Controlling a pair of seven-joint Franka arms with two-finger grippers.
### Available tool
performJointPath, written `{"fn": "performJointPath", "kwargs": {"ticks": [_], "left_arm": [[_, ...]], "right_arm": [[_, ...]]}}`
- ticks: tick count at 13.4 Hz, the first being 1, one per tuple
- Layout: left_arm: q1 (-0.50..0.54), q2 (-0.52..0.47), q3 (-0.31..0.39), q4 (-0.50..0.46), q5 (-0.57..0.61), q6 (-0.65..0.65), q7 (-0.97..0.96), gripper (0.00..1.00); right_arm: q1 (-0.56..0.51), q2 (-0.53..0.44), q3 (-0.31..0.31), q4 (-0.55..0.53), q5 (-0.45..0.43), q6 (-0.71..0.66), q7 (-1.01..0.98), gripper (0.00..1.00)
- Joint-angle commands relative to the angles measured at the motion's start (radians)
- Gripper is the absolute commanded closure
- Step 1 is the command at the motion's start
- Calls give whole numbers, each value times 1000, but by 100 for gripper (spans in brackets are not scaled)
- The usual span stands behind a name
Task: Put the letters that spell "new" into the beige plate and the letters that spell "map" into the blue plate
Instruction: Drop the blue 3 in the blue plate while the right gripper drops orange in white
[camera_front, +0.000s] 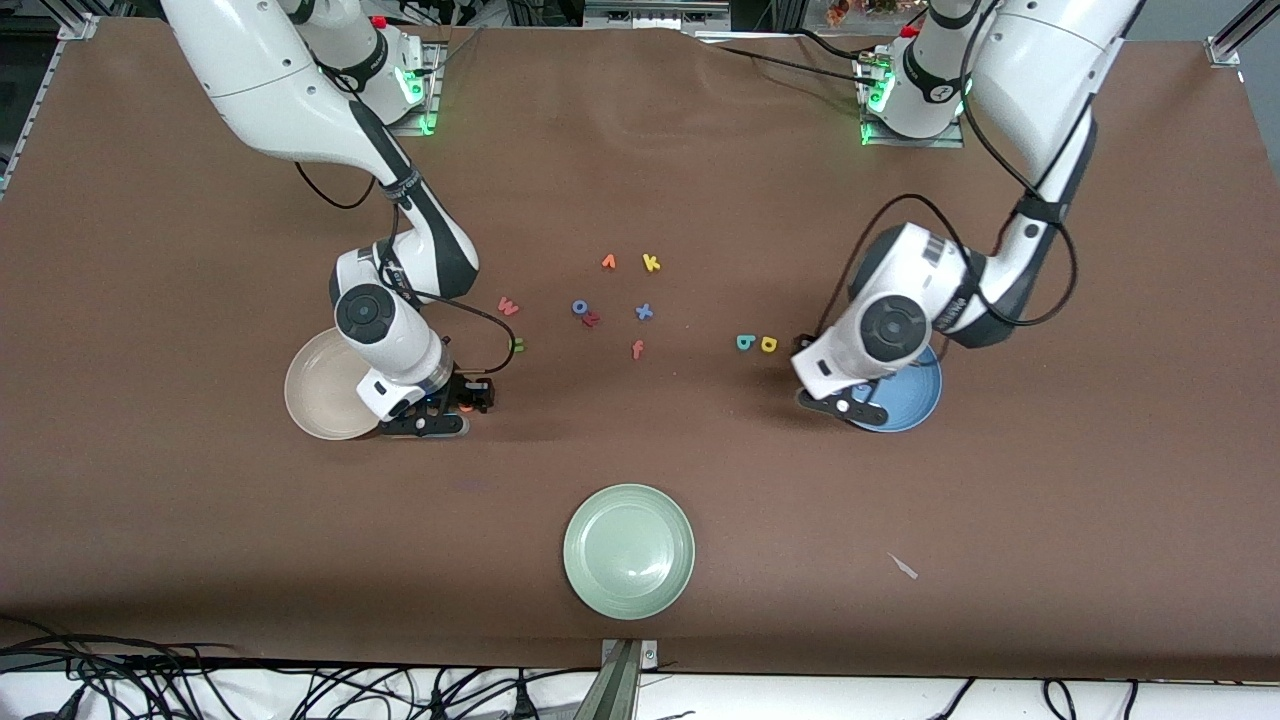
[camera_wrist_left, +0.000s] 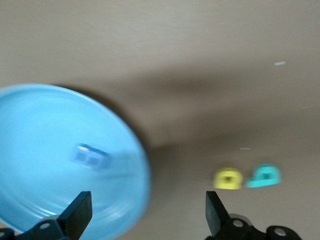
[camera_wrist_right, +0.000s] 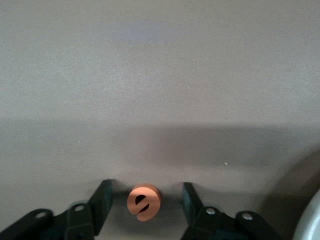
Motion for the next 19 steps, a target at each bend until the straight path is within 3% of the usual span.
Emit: {"fn": "performJointPath", "kwargs": {"ticks": [1, 4, 7, 9, 12, 17, 19], "left_arm": [[-21, 15, -35, -3, 4, 23, -244, 0], [-24, 57, -37, -2, 4, 58, -559, 0], [-26, 84, -37, -16, 4, 158, -798, 0], [-15, 71, -40, -52, -1, 198, -964, 10], [14, 31, -44, -143, -97, 306, -1055, 13], [17, -11, -49, -218, -143, 327, -1058, 18], [19, -40, -57, -270, -143, 363, -1058, 20]], "right_arm": [[-3, -31, 7, -30, -15, 8, 5, 76], [-6, -81, -3, -21, -15, -75, -23, 89], [-13, -137, -36, -21, -15, -154, -128, 89], [-19, -184, -96, -39, -14, -242, -281, 89], [-42, -259, -141, -144, -15, -265, -372, 87], [-53, -289, -136, -306, -9, -66, -370, 29], [-55, -301, -83, -281, -7, -87, -270, 26]]}}
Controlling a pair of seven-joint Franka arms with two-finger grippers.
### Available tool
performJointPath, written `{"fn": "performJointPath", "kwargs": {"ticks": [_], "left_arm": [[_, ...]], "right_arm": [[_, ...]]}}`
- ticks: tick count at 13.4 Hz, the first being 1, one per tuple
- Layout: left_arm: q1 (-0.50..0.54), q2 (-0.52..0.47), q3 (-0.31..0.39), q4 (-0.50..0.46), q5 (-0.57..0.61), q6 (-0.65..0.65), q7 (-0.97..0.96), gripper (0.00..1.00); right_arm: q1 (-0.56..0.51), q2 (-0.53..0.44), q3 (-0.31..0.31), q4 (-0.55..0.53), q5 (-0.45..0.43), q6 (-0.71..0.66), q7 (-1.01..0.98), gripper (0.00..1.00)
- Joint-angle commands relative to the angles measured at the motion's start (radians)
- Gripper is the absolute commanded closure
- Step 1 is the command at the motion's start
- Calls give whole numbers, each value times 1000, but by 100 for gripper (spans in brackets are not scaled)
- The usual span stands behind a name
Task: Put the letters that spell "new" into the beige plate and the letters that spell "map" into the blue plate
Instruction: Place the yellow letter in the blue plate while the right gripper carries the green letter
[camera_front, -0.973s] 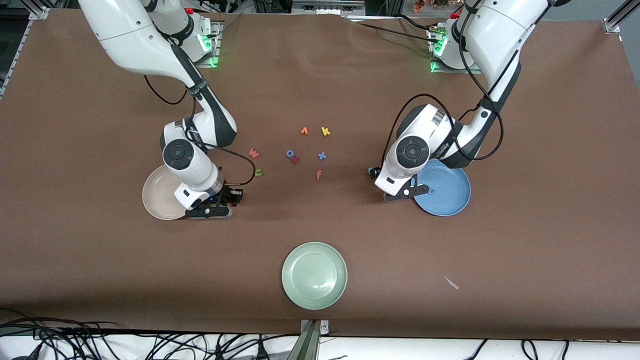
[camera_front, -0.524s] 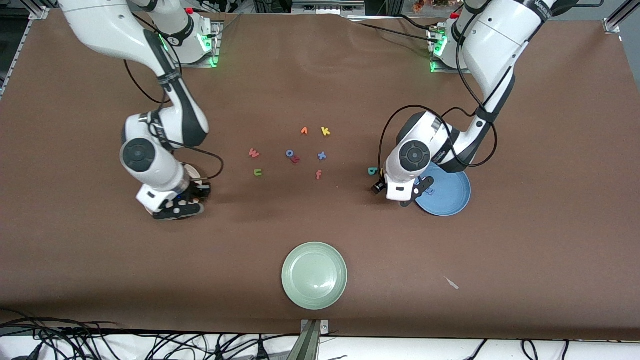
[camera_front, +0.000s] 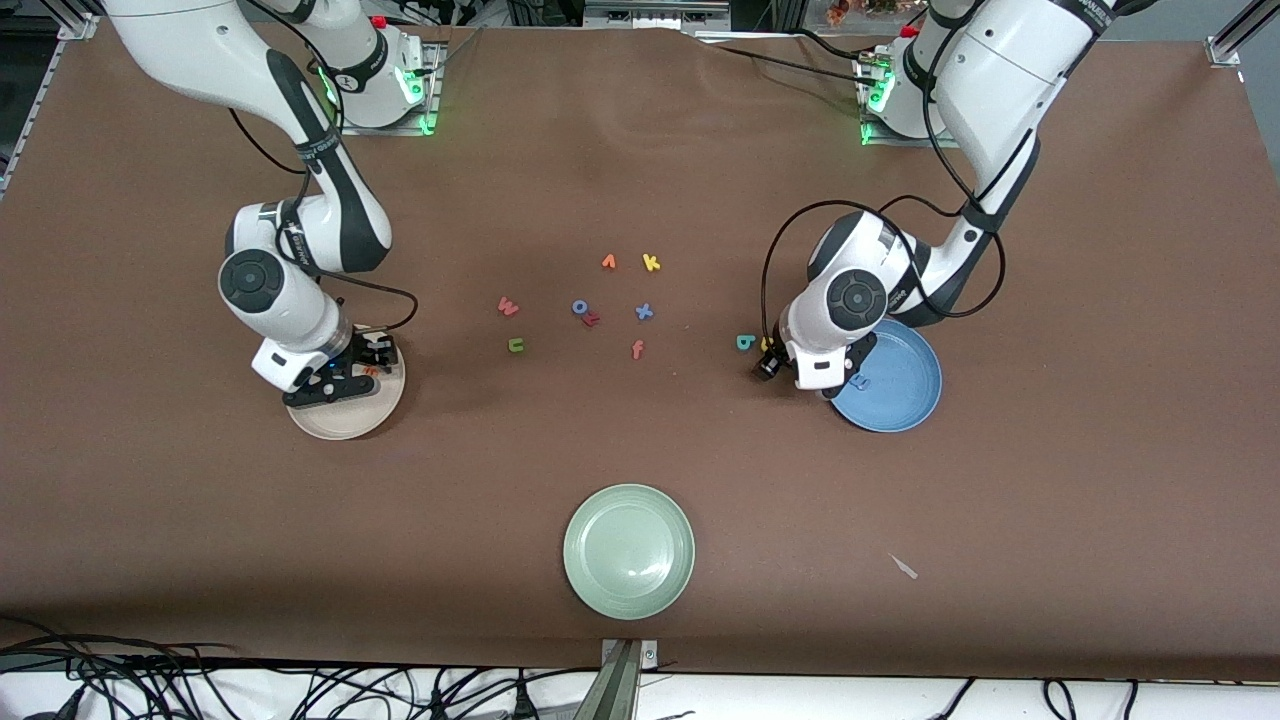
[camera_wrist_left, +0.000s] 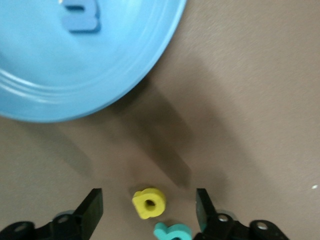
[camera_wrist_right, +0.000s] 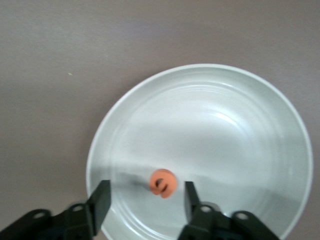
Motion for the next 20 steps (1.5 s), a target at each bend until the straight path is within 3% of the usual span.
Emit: {"fn": "performJointPath", "kwargs": {"ticks": [1, 5, 8, 10, 11, 12, 15, 18, 20], "left_arm": [[9, -77, -15, -109, -23, 76, -10, 21], [9, -71, -15, -125, -23, 133, -22, 22], [5, -51, -15, -125, -23, 162, -22, 35], [3, -50, -15, -123, -23, 162, -21, 57], [-2, -47, -13, -123, -22, 162, -21, 72], [0, -44, -13, -123, -19, 162, -18, 80], [-2, -34, -13, -117, -15, 162, -16, 82], [2, -65, -13, -106, -6, 135, 2, 83], [8, -100, -13, -61, -6, 22, 44, 83]], "right_arm": [[-1, -60, 86, 9, -3, -57, 158, 26], [2, -42, 215, 39, -8, -80, 436, 26], [14, -8, 279, 31, -20, -11, 592, 26], [54, 26, 279, 28, -63, 35, 684, 26], [70, 44, 279, 28, -107, 52, 745, 26], [80, 58, 279, 30, -161, 58, 804, 26], [84, 95, 280, 28, -285, 95, 913, 26], [84, 99, 280, 28, -290, 96, 915, 26], [84, 109, 280, 28, -290, 119, 916, 31]]}}
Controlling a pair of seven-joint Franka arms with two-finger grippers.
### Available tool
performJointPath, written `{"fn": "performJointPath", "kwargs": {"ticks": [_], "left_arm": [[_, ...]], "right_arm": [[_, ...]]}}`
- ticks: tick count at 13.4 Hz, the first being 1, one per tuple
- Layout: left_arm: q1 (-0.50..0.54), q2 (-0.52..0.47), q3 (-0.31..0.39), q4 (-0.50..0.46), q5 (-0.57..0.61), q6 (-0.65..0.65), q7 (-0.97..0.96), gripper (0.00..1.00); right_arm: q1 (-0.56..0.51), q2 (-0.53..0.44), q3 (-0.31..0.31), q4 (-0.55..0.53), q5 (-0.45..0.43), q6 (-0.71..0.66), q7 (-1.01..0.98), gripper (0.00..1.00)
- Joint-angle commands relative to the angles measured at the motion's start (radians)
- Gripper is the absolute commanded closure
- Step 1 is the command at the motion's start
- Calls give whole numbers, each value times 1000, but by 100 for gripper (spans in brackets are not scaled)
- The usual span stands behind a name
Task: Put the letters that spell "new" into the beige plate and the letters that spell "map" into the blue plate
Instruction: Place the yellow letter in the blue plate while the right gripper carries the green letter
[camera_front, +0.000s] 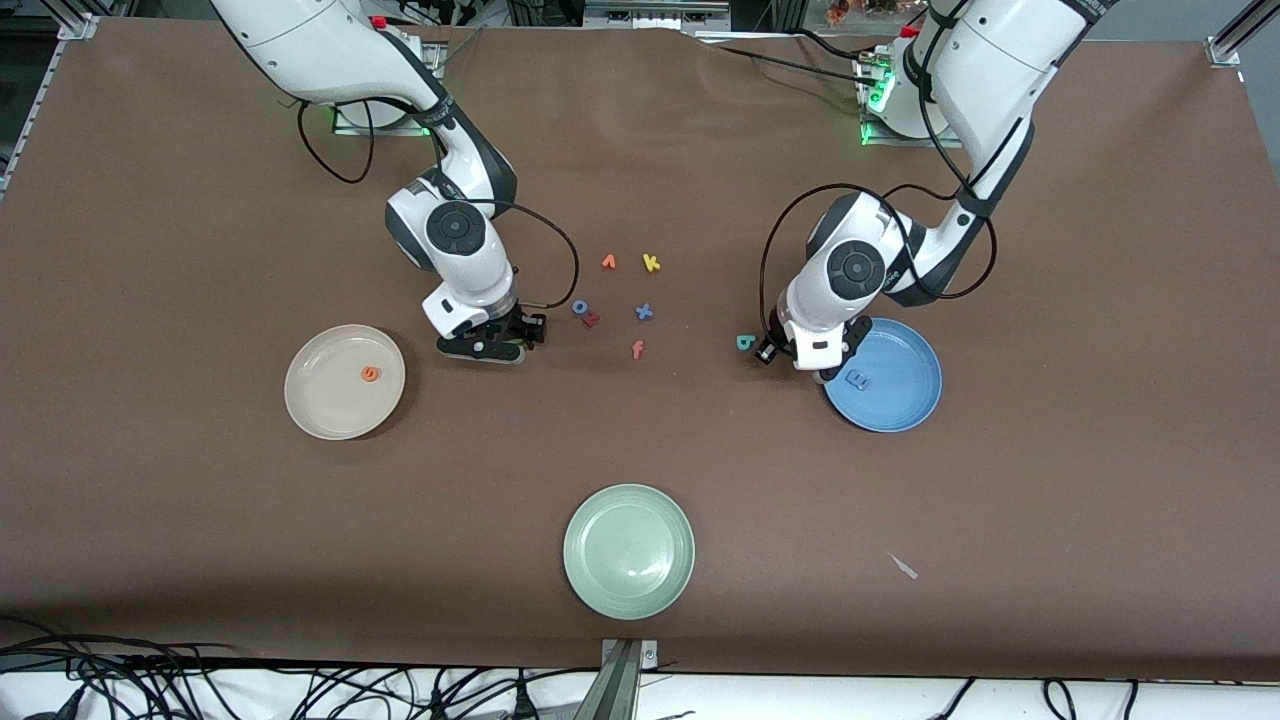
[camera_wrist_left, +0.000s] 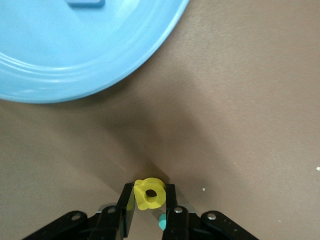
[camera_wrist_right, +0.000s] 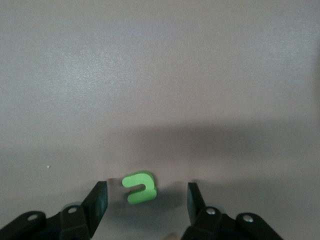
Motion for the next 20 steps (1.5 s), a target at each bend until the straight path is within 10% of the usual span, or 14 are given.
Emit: {"fn": "performJointPath", "kwargs": {"ticks": [1, 5, 8, 13, 14, 15, 20], "left_arm": [[8, -73, -4, 82, -6, -211, 62, 83], [53, -77, 16, 306, 8, -599, 281, 82], [131, -61, 16, 288, 112, -647, 491, 82], [195, 85, 16, 253, 172, -556, 545, 77], [200, 88, 16, 247, 172, -542, 550, 63], [202, 87, 14, 247, 172, -542, 550, 7], [200, 15, -65, 260, 98, -603, 533, 0]], "right_arm": [[-4, 12, 3, -4, -22, 33, 23, 36], [-4, 11, 3, -10, -25, 33, 20, 63], [-5, -3, -1, -10, -23, 25, -5, 87], [-127, -122, -5, -6, -20, -137, -307, 87], [-170, -149, -5, -9, -17, -182, -415, 87], [-198, -169, -8, -9, -14, -217, -498, 87], [-255, -202, -135, -36, -14, -242, -799, 86]]}}
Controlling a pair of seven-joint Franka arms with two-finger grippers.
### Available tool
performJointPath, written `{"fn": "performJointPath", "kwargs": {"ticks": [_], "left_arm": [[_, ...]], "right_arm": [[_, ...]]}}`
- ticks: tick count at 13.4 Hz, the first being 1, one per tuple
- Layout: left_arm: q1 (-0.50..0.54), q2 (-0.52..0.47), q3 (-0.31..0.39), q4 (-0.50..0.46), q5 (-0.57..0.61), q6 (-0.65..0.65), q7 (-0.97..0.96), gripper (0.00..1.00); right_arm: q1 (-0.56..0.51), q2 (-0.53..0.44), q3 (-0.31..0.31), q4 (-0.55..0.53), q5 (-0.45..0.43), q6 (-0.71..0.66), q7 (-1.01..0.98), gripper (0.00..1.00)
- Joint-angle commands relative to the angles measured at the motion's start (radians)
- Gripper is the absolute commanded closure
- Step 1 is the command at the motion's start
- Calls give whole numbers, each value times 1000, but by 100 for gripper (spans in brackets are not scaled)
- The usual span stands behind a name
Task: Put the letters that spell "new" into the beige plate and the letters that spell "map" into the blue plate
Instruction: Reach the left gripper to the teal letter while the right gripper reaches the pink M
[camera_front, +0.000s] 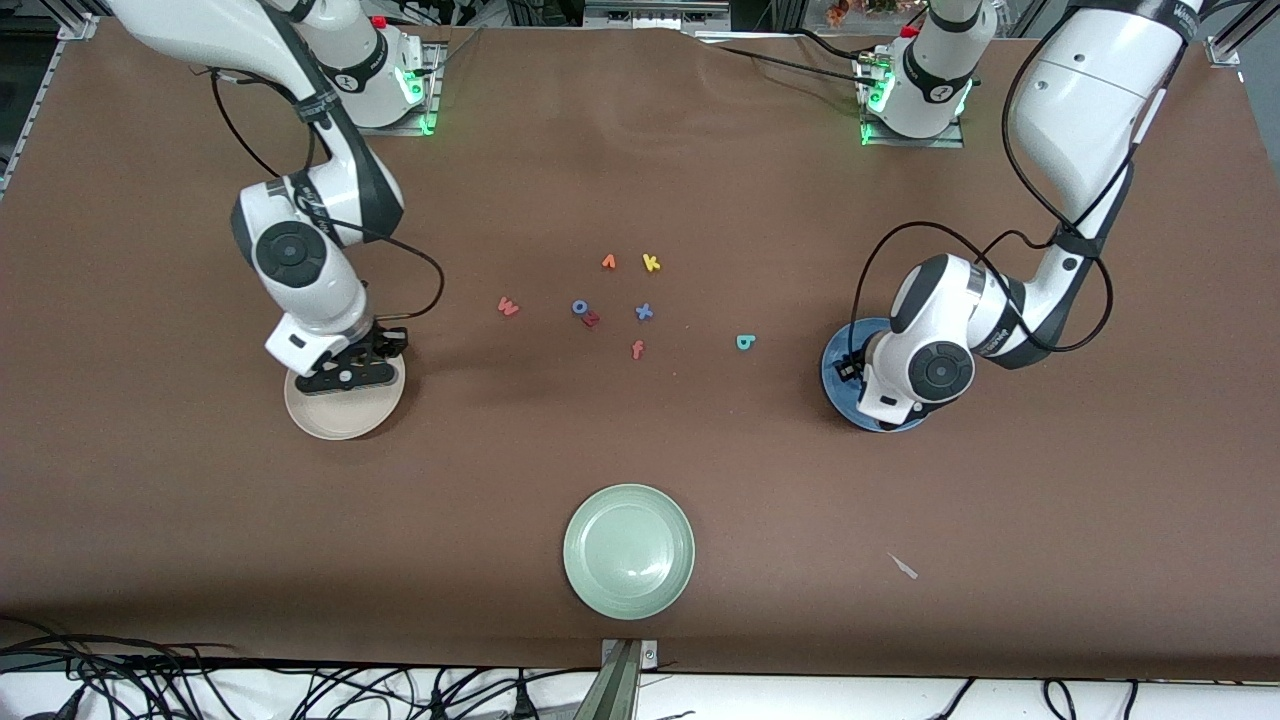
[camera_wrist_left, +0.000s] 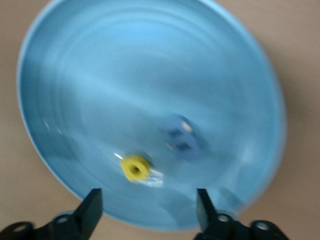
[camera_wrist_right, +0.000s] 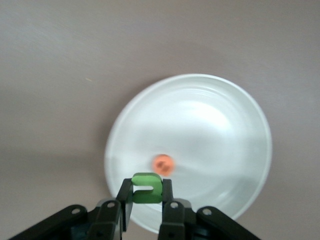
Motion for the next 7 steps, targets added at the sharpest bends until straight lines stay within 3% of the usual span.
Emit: {"fn": "performJointPath", "kwargs": {"ticks": [1, 2, 3, 4, 7], "left_arm": [[3, -81, -56, 4, -91, -58, 1, 0], [0, -78, -73, 4, -153, -44, -3, 0], [-12, -77, -76, -2, -206, -14, -17, 0], [-27, -77, -85, -14, -242, 43, -73, 1], [-99, -69, -87, -124, -255, 322, -346, 4]], "right_arm": [[-15, -23, -67, -54, -2, 37, -143, 82], [-15, -23, -71, -68, -1, 61, -148, 70], [-15, -21, -71, -69, 1, 66, -138, 49], [-15, -21, -71, -69, 2, 65, -125, 37], [-14, -24, -11, -68, 63, 46, 8, 33]]}}
